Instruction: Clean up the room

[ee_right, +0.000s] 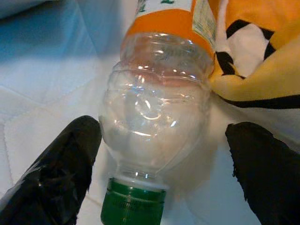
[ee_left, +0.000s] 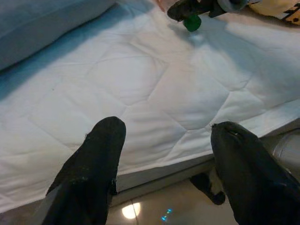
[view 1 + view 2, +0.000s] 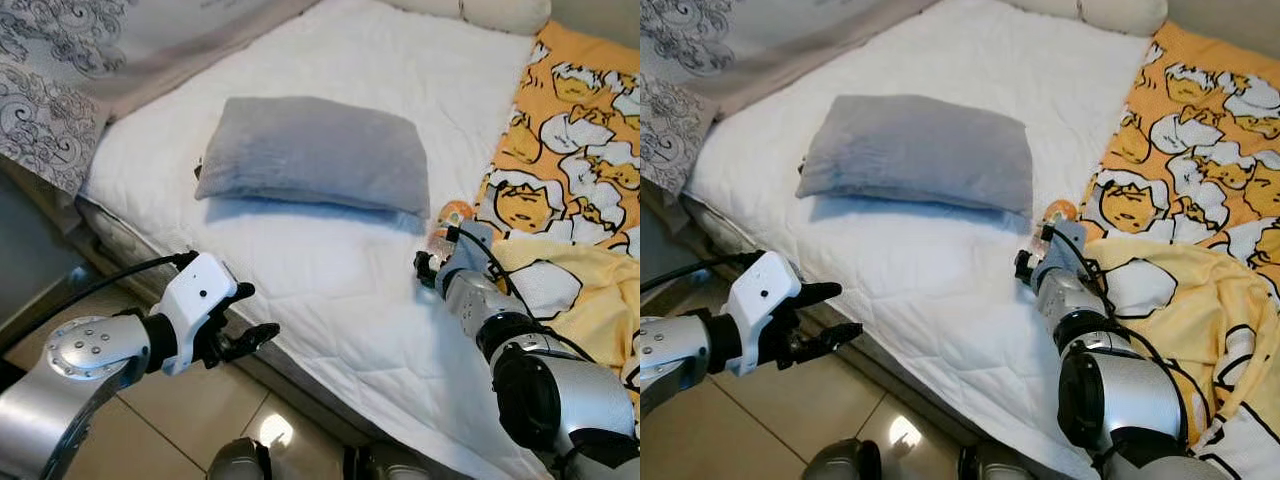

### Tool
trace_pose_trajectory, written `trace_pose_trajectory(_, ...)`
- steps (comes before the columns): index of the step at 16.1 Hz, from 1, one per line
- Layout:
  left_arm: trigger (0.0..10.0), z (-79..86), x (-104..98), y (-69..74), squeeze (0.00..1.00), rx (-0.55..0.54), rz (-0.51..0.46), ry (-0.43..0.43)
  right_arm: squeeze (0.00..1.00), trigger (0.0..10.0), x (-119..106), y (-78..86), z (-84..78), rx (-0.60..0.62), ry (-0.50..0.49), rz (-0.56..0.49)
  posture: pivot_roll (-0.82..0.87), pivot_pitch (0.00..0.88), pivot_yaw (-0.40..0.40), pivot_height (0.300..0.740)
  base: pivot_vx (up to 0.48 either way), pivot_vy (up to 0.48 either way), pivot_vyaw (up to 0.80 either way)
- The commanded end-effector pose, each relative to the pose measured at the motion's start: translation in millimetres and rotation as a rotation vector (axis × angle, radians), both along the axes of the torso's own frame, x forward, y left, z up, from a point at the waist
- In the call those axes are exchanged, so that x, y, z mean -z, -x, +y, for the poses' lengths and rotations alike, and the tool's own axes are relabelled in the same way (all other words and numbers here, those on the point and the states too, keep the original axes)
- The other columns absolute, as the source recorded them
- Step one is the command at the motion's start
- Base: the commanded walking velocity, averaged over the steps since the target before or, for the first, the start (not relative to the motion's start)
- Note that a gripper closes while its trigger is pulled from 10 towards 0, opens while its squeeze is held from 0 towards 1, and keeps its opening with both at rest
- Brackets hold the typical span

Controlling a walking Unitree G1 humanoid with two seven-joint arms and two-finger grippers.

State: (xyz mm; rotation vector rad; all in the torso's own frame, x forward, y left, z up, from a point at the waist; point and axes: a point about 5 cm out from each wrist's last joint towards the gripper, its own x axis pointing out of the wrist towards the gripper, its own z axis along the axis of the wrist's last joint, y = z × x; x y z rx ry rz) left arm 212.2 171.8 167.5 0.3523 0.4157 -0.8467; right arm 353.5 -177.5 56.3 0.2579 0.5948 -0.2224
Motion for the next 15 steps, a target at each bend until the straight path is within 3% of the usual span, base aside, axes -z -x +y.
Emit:
trace_pose_trajectory(1,10.0,0.4,-2,3.5,0.00,-0.001,0.000,-0.006,0.00,10.0,3,2.4,-2.8,0.013,-0.011,0.002,0.19,0.191,-0.050,0.740,0.000,0.000,0.00)
trace_pose_trajectory(3,10.0,0.4,-3,5.0,0.00,-0.008,0.004,-0.004,0.00,1.9,1,0.9,-2.2,0.014,-0.016,-0.011,0.19,0.190,-0.052,0.740,0.000,0.000,0.00)
trace_pose_trajectory(4,10.0,0.9,-3,5.6,0.00,-0.011,0.006,-0.005,0.00,0.0,0,-0.3,-1.0,0.006,-0.019,-0.021,0.20,0.189,-0.056,0.740,0.000,0.000,0.00)
trace_pose_trajectory(15,10.0,1.7,3,5.1,0.00,-0.028,0.018,-0.009,0.00,0.0,4,1.4,10.8,-0.056,-0.042,-0.031,0.18,0.102,-0.067,0.740,0.000,0.000,0.00)
